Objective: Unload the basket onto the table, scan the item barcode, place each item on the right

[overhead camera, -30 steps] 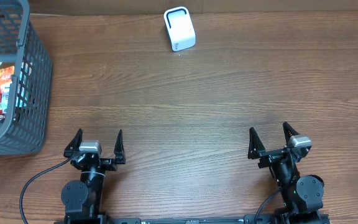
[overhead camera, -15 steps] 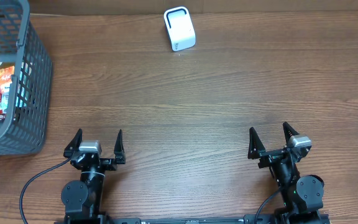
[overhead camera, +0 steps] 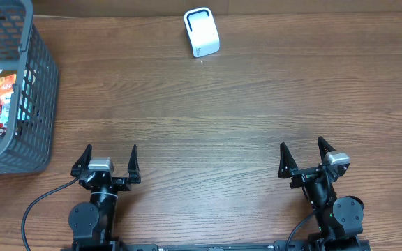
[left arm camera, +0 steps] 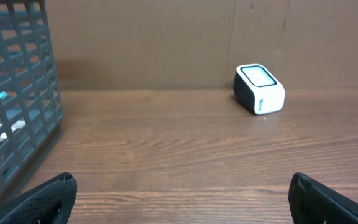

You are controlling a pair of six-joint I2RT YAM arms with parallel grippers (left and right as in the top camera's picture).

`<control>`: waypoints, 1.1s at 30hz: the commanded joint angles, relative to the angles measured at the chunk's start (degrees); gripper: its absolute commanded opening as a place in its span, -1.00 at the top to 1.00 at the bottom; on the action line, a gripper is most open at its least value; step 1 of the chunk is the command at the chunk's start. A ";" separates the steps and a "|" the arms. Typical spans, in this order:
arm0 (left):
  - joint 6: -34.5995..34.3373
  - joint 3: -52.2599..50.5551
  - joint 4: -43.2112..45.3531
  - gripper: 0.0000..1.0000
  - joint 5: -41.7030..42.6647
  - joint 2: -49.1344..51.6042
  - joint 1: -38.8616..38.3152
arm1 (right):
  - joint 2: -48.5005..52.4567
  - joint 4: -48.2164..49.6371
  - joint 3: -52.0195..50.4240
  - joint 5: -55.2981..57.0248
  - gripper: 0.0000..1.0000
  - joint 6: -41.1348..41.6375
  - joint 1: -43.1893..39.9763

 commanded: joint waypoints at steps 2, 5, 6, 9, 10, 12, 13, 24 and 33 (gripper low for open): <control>1.09 -0.22 -0.22 -1.00 -0.79 -0.52 0.24 | -0.52 0.37 -0.61 0.28 -1.00 -0.39 -0.15; 1.09 -0.22 -0.22 -1.00 -0.85 -0.52 0.24 | -0.52 0.37 -0.61 0.28 -1.00 -0.39 -0.15; 1.09 -0.22 -0.26 -1.00 -0.96 -0.52 0.24 | -0.52 0.37 -0.61 0.28 -1.00 -0.39 -0.17; 1.09 -0.22 -0.28 -1.00 -1.01 -0.52 0.24 | -0.52 0.37 -0.61 0.28 -1.00 -0.39 -0.15; 1.09 -0.22 -0.28 -0.99 -1.03 -0.52 0.24 | -0.52 0.37 -0.61 0.28 -1.00 -0.39 -0.15; 0.66 -0.04 -0.48 -1.00 -0.98 -0.52 0.24 | -0.52 0.37 -0.61 0.28 -1.00 -0.39 -0.15; 0.04 0.28 -1.07 -0.99 -0.98 -0.52 0.24 | -0.52 0.37 -0.61 0.28 -1.00 -0.39 -0.15; -3.87 13.00 -16.65 -0.99 -0.79 -0.50 0.24 | -0.52 0.37 -0.61 0.28 -1.00 -0.39 -0.17; -6.21 32.22 -31.80 -1.00 1.92 6.62 0.24 | -0.52 0.37 -0.61 0.28 -1.00 -0.39 -0.15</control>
